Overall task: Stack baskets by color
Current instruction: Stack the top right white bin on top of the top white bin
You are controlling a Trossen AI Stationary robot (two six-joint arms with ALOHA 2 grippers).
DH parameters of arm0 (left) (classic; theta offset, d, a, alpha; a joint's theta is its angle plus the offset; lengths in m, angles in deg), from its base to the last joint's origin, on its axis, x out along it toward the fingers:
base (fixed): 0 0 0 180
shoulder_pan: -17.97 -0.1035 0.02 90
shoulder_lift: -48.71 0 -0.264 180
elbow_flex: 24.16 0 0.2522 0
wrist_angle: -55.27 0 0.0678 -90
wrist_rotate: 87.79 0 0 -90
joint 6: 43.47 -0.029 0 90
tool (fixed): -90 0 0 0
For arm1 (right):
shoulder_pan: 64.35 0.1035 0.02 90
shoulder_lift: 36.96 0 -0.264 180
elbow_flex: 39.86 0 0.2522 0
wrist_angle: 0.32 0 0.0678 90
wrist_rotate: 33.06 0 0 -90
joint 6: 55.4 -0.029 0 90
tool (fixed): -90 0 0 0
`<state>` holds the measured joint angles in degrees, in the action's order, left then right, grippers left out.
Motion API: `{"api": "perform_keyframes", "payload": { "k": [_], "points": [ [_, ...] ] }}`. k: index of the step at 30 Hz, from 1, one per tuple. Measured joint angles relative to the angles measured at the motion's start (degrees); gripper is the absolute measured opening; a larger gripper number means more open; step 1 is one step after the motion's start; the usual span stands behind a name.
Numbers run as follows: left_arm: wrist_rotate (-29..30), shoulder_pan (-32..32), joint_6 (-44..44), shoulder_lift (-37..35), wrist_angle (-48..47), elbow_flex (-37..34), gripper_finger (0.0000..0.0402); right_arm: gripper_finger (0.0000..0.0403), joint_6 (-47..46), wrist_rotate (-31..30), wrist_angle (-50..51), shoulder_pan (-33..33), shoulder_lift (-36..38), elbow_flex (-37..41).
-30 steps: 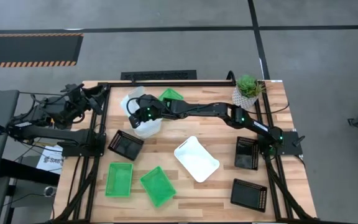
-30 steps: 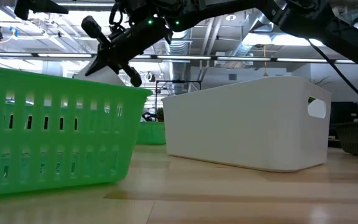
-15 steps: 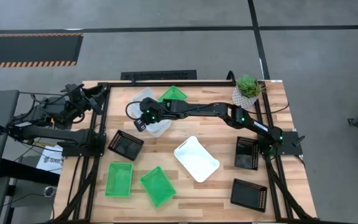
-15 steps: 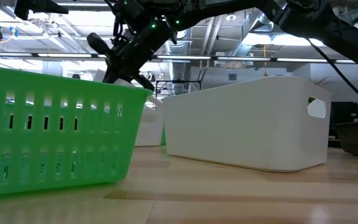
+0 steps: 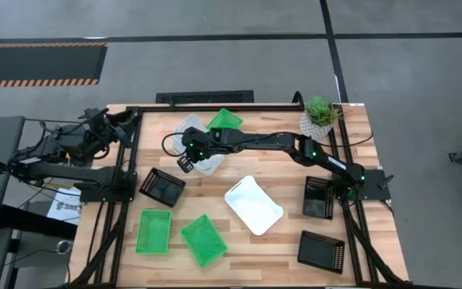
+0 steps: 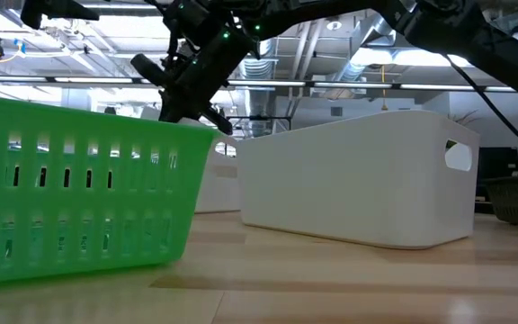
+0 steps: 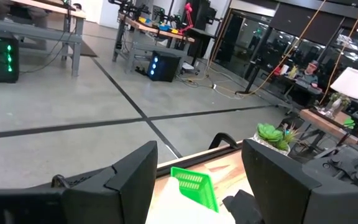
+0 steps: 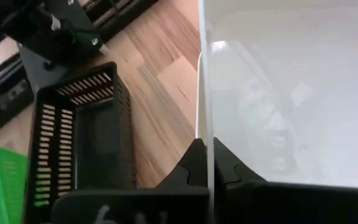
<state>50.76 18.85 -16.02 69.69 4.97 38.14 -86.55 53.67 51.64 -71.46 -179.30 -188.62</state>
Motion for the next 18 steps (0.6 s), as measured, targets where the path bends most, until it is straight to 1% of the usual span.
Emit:
{"api": "perform_keyframes", "payload": {
  "k": [6, 13, 18],
  "points": [
    [0.3, 0.0, 0.0, 0.0, 0.0, 0.0, 0.0224, 0.0001, 2.7, 0.0, 1.5, 0.2, 0.0, 0.0],
    [0.3, 0.0, 0.0, 0.0, 0.0, 0.0, 0.0224, 0.0003, 4.6, 0.1, 7.3, 0.1, 0.0, 0.0],
    [0.3, 0.0, 0.0, 0.0, 0.0, 0.0, 0.0224, 0.0022, 5.8, 0.1, 8.1, 0.0, 0.0, 0.0]
  ]
}}
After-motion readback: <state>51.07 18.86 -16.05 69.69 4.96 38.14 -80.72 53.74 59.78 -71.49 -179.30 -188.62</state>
